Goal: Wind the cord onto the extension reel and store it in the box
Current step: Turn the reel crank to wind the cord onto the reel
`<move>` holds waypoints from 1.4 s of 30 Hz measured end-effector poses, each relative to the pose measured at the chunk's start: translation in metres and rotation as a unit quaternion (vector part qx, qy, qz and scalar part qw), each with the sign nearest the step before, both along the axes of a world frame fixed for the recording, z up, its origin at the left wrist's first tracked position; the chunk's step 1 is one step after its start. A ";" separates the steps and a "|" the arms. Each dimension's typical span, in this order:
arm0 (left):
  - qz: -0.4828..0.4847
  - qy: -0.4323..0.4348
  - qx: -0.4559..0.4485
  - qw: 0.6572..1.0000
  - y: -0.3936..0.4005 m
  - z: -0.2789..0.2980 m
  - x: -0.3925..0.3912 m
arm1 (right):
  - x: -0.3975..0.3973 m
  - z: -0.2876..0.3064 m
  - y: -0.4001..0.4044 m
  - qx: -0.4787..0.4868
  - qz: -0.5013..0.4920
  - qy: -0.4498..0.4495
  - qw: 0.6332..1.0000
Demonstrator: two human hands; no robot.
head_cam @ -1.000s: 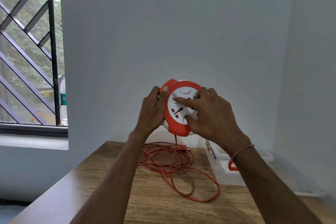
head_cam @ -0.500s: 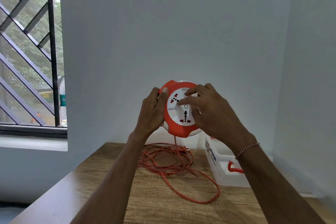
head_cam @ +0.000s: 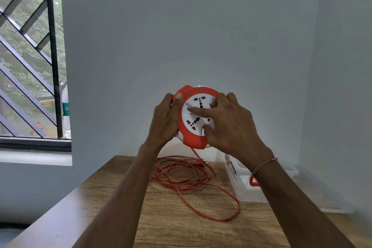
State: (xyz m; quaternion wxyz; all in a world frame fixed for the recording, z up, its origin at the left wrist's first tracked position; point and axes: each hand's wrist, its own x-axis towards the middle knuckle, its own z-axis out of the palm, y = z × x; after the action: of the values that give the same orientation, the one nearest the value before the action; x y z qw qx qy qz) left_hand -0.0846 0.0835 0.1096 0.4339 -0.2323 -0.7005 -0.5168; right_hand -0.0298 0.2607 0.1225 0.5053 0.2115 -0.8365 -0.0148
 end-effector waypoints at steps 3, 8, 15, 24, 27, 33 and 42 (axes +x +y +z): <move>0.002 0.004 0.003 1.000 0.001 0.001 0.001 | 0.001 0.001 -0.004 -0.061 -0.013 -0.005 0.998; 0.005 0.001 0.006 1.000 0.001 0.002 0.003 | 0.006 0.007 -0.005 -0.103 -0.001 -0.011 0.995; 0.000 -0.005 0.007 1.000 0.001 0.002 0.002 | 0.004 0.014 0.004 -0.040 0.089 -0.033 0.995; 0.011 0.000 0.002 1.000 0.002 0.001 0.002 | 0.009 0.010 -0.002 0.046 0.014 -0.079 0.996; 0.008 -0.003 0.001 1.000 0.003 0.001 0.002 | 0.007 0.006 -0.001 0.030 0.007 -0.046 0.998; 0.007 0.000 0.002 1.000 0.001 0.002 0.000 | 0.003 0.000 0.000 -0.037 0.007 -0.031 0.999; 0.007 -0.002 0.002 1.000 0.001 0.002 0.001 | 0.008 0.005 -0.004 -0.084 0.027 -0.030 0.996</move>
State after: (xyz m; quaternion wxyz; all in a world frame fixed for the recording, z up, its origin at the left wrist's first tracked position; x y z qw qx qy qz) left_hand -0.0831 0.0843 0.1117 0.4368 -0.2258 -0.7016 -0.5157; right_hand -0.0221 0.2562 0.1278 0.4959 0.1910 -0.8437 0.0757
